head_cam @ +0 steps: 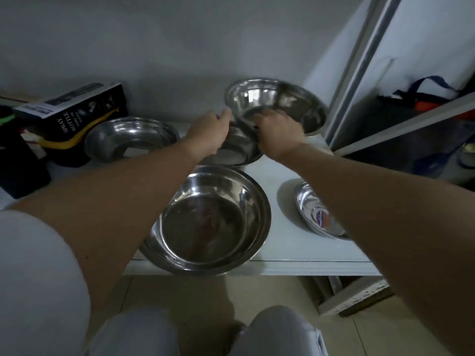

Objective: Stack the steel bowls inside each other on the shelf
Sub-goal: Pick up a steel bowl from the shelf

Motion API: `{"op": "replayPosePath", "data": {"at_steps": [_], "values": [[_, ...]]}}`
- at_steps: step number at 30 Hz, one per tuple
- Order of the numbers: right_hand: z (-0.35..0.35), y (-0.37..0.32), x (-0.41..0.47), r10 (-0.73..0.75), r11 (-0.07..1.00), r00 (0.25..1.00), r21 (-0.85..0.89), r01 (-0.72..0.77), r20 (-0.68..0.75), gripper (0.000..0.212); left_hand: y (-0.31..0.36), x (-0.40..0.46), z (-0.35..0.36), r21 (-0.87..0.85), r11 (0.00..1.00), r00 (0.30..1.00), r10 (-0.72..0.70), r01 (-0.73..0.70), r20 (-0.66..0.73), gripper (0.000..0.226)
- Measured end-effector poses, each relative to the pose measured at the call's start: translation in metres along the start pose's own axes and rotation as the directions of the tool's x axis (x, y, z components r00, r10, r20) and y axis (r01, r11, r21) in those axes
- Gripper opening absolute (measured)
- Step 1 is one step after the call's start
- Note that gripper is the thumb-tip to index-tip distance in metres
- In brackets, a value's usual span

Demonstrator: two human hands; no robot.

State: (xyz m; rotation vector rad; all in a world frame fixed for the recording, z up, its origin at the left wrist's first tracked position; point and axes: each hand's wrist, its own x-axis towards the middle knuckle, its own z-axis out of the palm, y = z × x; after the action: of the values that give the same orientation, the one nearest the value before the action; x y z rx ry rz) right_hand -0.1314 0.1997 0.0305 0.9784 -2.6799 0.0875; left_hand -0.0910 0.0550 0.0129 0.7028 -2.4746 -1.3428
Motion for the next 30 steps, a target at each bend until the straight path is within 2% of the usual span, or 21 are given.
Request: {"op": "replayPosePath", "data": {"at_steps": [2, 4, 7, 8, 10, 12, 14, 17, 19, 23, 27, 30], "values": [[-0.008, -0.03, -0.004, -0.089, 0.993, 0.996, 0.073, 0.088, 0.016, 0.041, 0.012, -0.001, -0.011, -0.241, 0.962, 0.988, -0.146, 0.13, -0.053, 0.057], [-0.015, -0.053, -0.009, -0.151, 0.98, 0.988, 0.131, 0.147, 0.015, 0.037, 0.004, 0.001, -0.027, -0.305, 0.934, 0.967, -0.229, 0.187, -0.109, 0.05], [-0.027, -0.069, -0.015, -0.241, 0.953, 0.967, 0.207, 0.219, 0.087, 0.041, -0.021, 0.005, -0.046, -0.134, 0.972, 0.964, -0.215, 0.195, -0.154, 0.047], [-0.031, -0.07, -0.017, -0.239, 0.942, 0.965, 0.265, 0.204, 0.11, 0.051, -0.02, -0.006, -0.054, -0.069, 0.982, 0.965, -0.185, 0.175, -0.184, 0.048], [-0.036, -0.066, -0.02, -0.145, 0.938, 0.985, 0.329, 0.107, 0.091, 0.067, -0.019, -0.027, -0.069, 0.054, 0.988, 0.97, -0.129, 0.143, -0.208, 0.04], [-0.037, -0.055, -0.021, 0.012, 0.974, 1.0, 0.226, -0.01, -0.003, 0.061, -0.022, -0.04, -0.078, 0.149, 0.979, 0.974, -0.106, 0.137, -0.199, 0.029], [-0.037, -0.043, -0.025, 0.169, 0.975, 0.984, 0.157, -0.158, -0.058, 0.057, -0.033, -0.044, -0.09, 0.161, 0.977, 0.972, -0.107, 0.142, -0.209, 0.031], [-0.035, -0.041, -0.032, 0.301, 0.925, 0.953, 0.232, -0.301, 0.038, 0.057, -0.052, -0.047, -0.105, 0.203, 0.965, 0.98, -0.136, 0.164, -0.144, 0.033], [-0.033, -0.044, -0.035, 0.317, 0.9, 0.941, 0.273, -0.339, 0.123, 0.048, -0.059, -0.051, -0.11, 0.261, 0.951, 0.984, -0.14, 0.163, -0.106, 0.027], [-0.019, -0.043, -0.037, 0.328, 0.903, 0.931, 0.237, -0.358, 0.157, 0.034, -0.074, -0.052, -0.107, 0.354, 0.925, 0.989, -0.118, 0.142, -0.089, 0.049], [0.005, -0.043, -0.042, 0.335, 0.899, 0.918, 0.221, -0.379, 0.212, 0.029, -0.086, -0.055, -0.092, 0.523, 0.851, 0.997, 0.0, 0.038, -0.072, 0.034], [0.024, -0.044, -0.048, 0.321, 0.909, 0.91, 0.184, -0.374, 0.262, 0.024, -0.101, -0.055, -0.084, 0.597, 0.802, 0.999, 0.03, -0.006, -0.029, 0.029]]}}
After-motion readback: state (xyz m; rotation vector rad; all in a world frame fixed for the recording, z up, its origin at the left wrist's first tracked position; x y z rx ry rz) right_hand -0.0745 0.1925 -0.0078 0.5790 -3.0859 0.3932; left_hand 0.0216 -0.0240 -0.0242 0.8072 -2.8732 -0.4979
